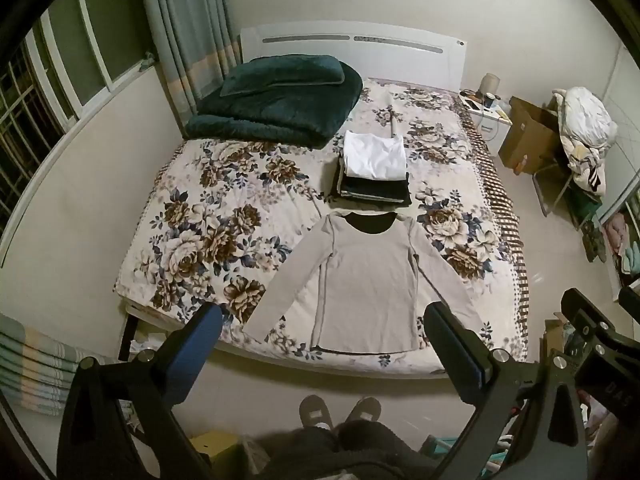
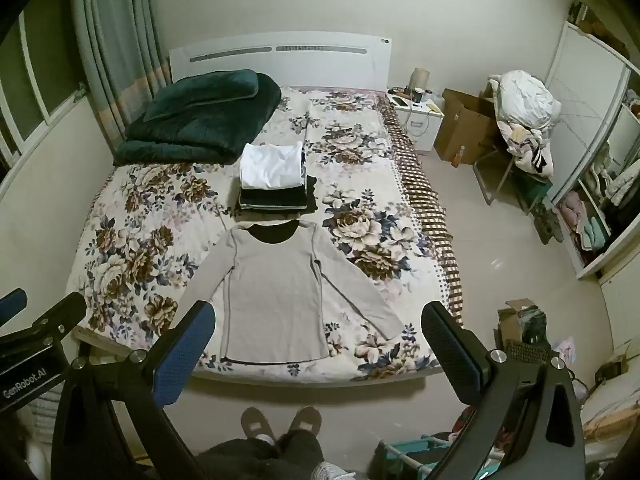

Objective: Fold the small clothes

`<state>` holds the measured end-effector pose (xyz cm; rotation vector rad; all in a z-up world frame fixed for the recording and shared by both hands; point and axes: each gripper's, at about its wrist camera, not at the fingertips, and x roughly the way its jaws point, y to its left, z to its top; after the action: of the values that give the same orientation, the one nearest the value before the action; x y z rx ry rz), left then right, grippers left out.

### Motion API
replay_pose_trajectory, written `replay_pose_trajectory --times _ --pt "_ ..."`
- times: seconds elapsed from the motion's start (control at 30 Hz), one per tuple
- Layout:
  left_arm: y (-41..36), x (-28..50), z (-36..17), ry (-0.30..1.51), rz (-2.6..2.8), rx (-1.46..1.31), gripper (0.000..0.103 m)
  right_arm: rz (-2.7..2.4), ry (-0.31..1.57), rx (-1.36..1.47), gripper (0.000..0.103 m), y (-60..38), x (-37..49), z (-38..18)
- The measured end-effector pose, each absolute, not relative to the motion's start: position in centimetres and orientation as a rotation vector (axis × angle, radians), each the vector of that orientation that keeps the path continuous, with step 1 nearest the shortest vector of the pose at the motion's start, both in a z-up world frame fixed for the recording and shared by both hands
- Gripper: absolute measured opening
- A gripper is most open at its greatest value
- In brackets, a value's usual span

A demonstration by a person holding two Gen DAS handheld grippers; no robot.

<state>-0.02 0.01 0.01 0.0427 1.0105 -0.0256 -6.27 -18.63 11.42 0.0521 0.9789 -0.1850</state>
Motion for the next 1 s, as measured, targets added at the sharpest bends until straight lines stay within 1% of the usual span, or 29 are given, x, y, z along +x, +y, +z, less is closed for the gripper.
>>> replay_pose_trajectory --times 0.87,1.0 --pt "0.0 0.0 0.0 1.002 -0.027 0.037 0.103 -0.177 0.967 0.051 0.103 -18.5 -7.0 11.7" --pt "0.0 0.0 0.1 1.001 -0.027 0.036 0.103 -0.178 0.965 0.051 0.103 -18.0 -6.7 12.8"
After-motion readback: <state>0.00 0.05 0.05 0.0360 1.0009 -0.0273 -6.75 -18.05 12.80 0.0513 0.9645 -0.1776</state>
